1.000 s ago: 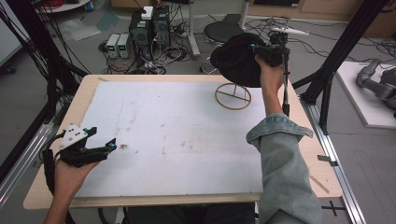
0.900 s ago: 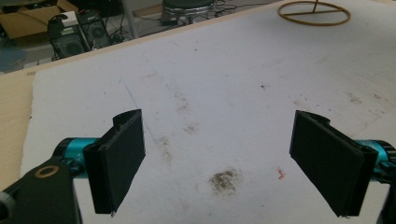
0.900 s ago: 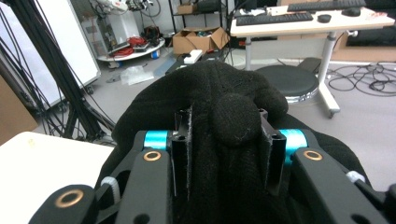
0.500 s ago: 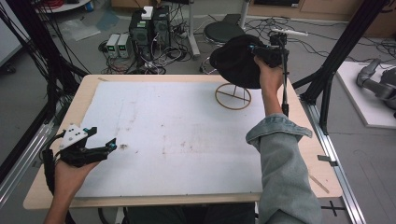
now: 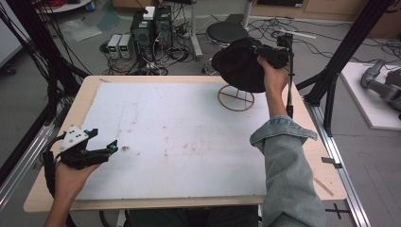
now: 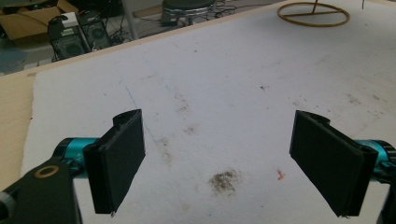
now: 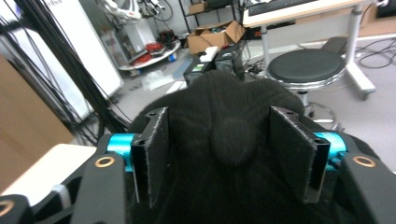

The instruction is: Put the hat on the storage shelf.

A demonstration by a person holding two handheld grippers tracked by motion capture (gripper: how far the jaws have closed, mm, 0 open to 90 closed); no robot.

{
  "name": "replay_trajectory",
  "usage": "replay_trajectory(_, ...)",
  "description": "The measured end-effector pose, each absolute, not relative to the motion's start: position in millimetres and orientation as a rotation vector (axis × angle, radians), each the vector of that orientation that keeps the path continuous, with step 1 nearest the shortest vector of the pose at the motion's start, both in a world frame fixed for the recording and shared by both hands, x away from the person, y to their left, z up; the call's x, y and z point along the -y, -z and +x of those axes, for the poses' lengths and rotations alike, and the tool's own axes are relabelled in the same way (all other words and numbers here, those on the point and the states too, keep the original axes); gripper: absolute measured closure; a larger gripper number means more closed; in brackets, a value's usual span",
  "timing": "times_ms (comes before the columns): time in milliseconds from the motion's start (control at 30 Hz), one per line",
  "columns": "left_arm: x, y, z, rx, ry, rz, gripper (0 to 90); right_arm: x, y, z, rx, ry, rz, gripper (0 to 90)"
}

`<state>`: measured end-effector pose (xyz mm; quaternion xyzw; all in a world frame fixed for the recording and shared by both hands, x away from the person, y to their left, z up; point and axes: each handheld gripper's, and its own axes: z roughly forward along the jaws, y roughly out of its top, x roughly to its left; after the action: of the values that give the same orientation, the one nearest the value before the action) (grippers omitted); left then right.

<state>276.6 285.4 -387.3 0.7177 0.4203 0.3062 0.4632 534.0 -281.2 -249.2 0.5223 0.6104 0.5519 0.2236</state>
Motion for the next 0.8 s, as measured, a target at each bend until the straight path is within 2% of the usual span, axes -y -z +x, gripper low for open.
replay_trajectory(67,-285,387,276,-1.034,-0.753,1.760,18.4,282,250,534,-1.687,-1.512,1.445,39.1)
replay_trajectory(167,-286,387,276,-1.035,-0.754,1.762,18.4,285,249,532,-1.676,-1.524,1.450,33.7)
replay_trajectory(800,-283,388,277,-1.030,-0.753,1.766,18.4,307,232,503,-1.690,-1.346,1.403,26.5)
